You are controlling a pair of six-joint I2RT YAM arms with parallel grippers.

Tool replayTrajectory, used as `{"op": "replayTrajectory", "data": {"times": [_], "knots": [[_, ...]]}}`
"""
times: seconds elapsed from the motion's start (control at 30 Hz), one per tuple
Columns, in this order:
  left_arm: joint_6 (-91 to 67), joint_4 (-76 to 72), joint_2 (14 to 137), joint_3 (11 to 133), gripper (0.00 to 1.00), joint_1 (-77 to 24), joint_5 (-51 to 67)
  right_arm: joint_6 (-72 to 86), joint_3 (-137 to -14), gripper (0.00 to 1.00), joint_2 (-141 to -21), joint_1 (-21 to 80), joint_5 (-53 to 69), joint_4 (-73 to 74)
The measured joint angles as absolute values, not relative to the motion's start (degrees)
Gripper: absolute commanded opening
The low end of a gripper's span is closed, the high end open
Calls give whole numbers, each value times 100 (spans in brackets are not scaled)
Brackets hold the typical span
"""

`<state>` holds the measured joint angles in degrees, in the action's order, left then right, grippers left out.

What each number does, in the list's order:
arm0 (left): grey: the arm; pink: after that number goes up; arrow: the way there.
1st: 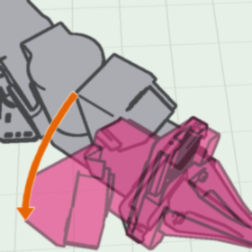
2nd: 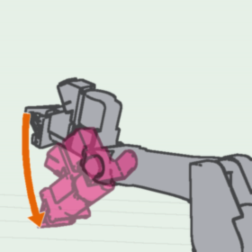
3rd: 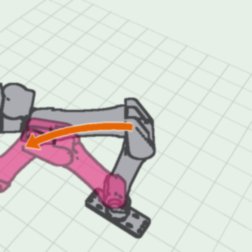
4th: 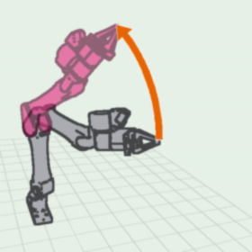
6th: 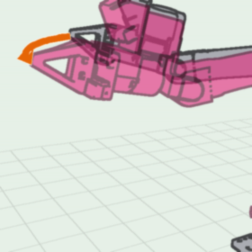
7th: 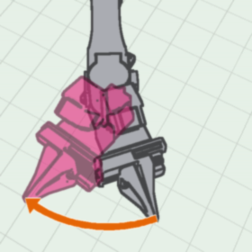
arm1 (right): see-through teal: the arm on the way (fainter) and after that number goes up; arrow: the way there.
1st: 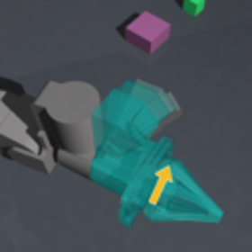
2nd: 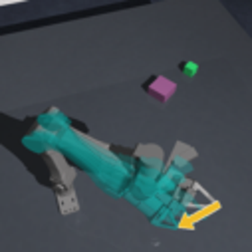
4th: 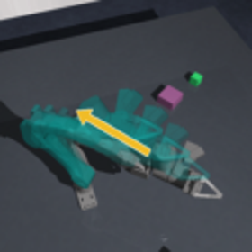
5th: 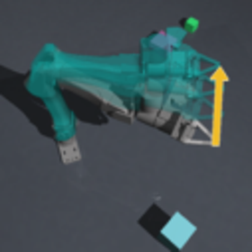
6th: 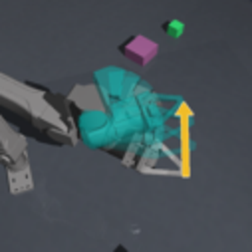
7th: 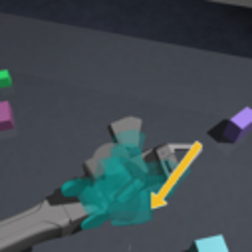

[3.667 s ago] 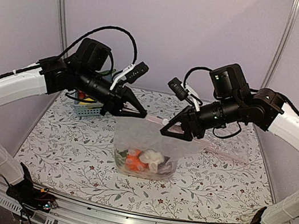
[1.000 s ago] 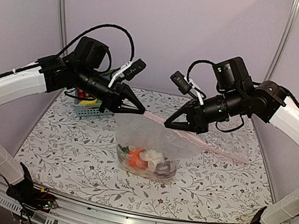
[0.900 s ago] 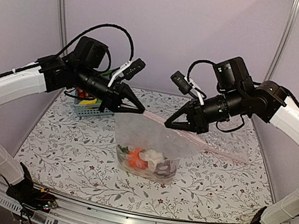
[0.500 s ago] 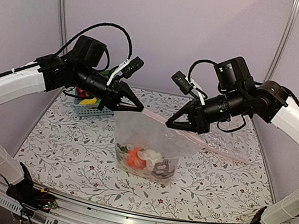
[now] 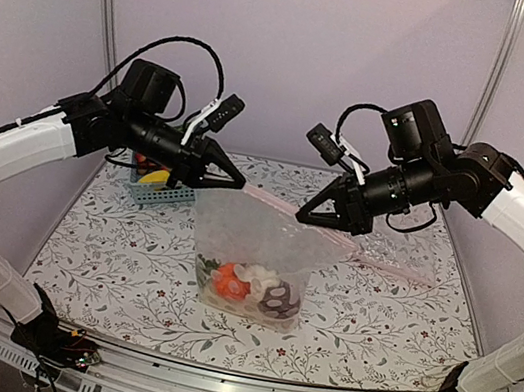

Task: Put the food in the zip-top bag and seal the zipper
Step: Zip the zipper on the zipper food storage bag.

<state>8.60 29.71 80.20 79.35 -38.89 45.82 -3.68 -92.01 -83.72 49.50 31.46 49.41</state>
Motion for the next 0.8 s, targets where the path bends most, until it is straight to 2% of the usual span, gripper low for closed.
{"op": "replayTrajectory", "data": {"times": [0.8], "knots": [[1096,3227,7929,7935,0,-3586,4298,-342,-9004,0,-8167,4947,2902,5037]]}}
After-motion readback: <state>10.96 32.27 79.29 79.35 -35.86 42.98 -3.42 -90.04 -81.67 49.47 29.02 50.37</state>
